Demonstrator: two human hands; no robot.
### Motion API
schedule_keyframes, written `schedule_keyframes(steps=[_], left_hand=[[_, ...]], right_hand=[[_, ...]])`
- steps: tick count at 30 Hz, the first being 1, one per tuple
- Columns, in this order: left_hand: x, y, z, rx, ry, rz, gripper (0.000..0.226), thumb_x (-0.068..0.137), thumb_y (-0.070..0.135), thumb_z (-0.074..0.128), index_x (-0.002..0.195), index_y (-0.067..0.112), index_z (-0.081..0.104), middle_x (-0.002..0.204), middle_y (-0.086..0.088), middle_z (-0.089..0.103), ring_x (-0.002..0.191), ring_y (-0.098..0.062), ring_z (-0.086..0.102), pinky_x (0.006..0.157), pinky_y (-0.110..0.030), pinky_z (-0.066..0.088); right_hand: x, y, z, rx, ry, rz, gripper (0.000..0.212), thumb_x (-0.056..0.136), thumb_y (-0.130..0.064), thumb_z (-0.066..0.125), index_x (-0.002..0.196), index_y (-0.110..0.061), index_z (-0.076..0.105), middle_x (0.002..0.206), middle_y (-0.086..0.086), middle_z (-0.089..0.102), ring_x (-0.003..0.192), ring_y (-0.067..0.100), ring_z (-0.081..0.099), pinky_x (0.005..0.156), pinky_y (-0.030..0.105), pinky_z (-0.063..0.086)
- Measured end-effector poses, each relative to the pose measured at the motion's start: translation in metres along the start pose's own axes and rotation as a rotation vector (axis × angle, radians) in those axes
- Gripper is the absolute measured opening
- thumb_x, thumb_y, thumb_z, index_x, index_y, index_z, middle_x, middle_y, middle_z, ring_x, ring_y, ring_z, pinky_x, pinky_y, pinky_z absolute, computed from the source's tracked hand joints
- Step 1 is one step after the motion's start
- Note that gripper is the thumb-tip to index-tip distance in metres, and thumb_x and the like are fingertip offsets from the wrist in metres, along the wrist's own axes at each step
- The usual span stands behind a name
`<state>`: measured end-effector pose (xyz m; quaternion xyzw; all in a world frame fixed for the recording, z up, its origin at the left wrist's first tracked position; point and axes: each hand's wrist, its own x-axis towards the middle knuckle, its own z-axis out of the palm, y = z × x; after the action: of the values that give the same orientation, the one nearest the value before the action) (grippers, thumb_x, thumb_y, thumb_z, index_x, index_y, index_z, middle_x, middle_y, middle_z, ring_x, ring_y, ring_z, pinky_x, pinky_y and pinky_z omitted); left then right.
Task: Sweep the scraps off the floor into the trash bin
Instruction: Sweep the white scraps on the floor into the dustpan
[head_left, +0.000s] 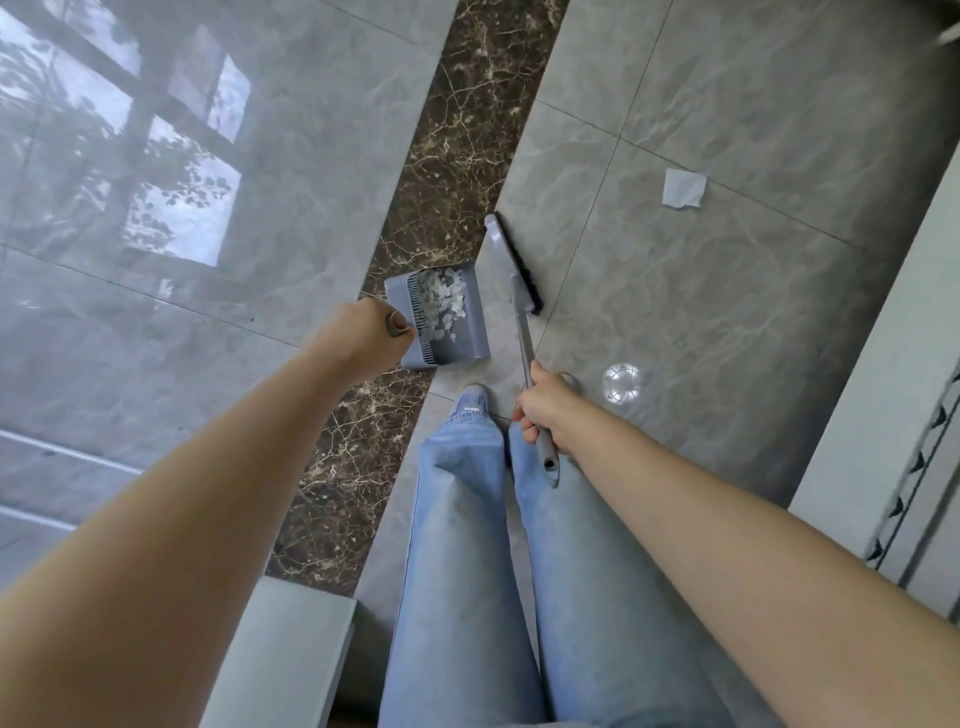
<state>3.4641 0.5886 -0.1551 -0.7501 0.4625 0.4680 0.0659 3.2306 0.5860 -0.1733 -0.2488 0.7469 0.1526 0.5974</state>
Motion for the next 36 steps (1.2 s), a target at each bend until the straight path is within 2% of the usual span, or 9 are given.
schedule_keyframes(steps=[6,10,14,17,22,27,30,32,36], left_hand=[[-0.002,0.003,0.0,-0.008,-0.005,0.009,0.035,0.095,0.026,0.055,0.079,-0.005,0.062,0.058,-0.009,0.053,0.052,-0.02,0.047,0.049,-0.029,0.037],[-0.001,0.005,0.0,-0.017,-0.015,0.005,0.035,0.095,0.026,0.055,0.083,-0.007,0.063,0.061,-0.011,0.053,0.05,-0.021,0.046,0.049,-0.031,0.038],[0.002,0.006,0.002,-0.02,-0.003,0.019,0.037,0.096,0.027,0.056,0.087,-0.008,0.063,0.064,-0.017,0.055,0.051,-0.023,0.044,0.05,-0.031,0.036],[-0.001,0.003,0.002,-0.033,-0.003,0.026,0.039,0.096,0.032,0.056,0.093,-0.006,0.066,0.078,-0.026,0.066,0.055,-0.024,0.048,0.052,-0.032,0.039],[-0.004,0.007,-0.002,-0.042,-0.029,0.02,0.039,0.097,0.033,0.055,0.095,-0.004,0.066,0.07,-0.02,0.063,0.05,-0.022,0.047,0.048,-0.029,0.038],[-0.008,0.013,-0.002,-0.045,-0.036,0.002,0.034,0.098,0.028,0.055,0.096,-0.004,0.066,0.06,-0.009,0.051,0.046,-0.019,0.041,0.044,-0.026,0.033],[-0.008,0.011,-0.002,-0.039,-0.028,-0.014,0.033,0.098,0.03,0.056,0.096,-0.003,0.065,0.061,-0.009,0.05,0.048,-0.02,0.041,0.046,-0.027,0.032],[-0.009,0.012,-0.001,-0.03,-0.036,-0.019,0.033,0.098,0.03,0.056,0.091,-0.002,0.063,0.06,-0.009,0.049,0.047,-0.02,0.041,0.045,-0.026,0.032],[-0.014,0.017,-0.001,-0.018,-0.044,-0.027,0.033,0.099,0.032,0.055,0.092,0.002,0.064,0.058,-0.007,0.051,0.04,-0.018,0.045,0.039,-0.021,0.032]], right_hand=[[-0.001,0.03,-0.016,0.046,0.107,-0.056,0.073,0.088,0.002,0.032,0.153,-0.03,0.022,0.057,0.003,0.045,0.04,0.016,0.036,0.041,0.028,0.033],[-0.002,0.036,-0.011,-0.04,0.181,-0.055,0.066,0.087,-0.003,0.032,0.145,-0.035,0.036,0.096,0.014,0.06,0.03,0.016,0.045,0.042,0.026,0.042],[-0.001,0.037,0.021,-0.11,0.06,-0.061,0.073,0.085,-0.001,0.033,0.153,-0.027,0.026,0.089,0.015,0.068,0.043,0.021,0.054,0.054,0.029,0.053],[-0.004,0.048,0.023,0.19,-0.075,0.006,0.064,0.092,-0.002,0.035,0.149,-0.03,0.034,0.054,0.002,0.041,0.034,0.013,0.033,0.034,0.022,0.031],[-0.022,0.066,-0.028,0.408,-0.046,-0.035,0.056,0.099,-0.001,0.039,0.147,-0.031,0.039,0.059,0.001,0.03,0.029,0.006,0.022,0.031,0.012,0.019],[-0.001,0.057,-0.037,0.189,0.151,-0.043,0.066,0.09,0.001,0.035,0.149,-0.029,0.034,0.064,-0.002,0.041,0.038,0.014,0.035,0.042,0.025,0.034],[0.012,0.046,-0.024,-0.012,0.102,-0.066,0.061,0.076,0.006,0.039,0.117,-0.038,0.051,0.074,0.004,0.044,0.054,0.02,0.041,0.053,0.027,0.037],[0.003,0.044,-0.012,-0.017,0.048,-0.079,0.066,0.079,0.007,0.039,0.131,-0.032,0.05,0.071,0.003,0.047,0.051,0.02,0.047,0.046,0.024,0.037],[-0.015,0.059,-0.018,0.502,-0.125,-0.002,0.05,0.1,-0.004,0.039,0.149,-0.012,0.035,0.062,0.002,0.031,0.028,0.006,0.03,0.03,0.013,0.024]])
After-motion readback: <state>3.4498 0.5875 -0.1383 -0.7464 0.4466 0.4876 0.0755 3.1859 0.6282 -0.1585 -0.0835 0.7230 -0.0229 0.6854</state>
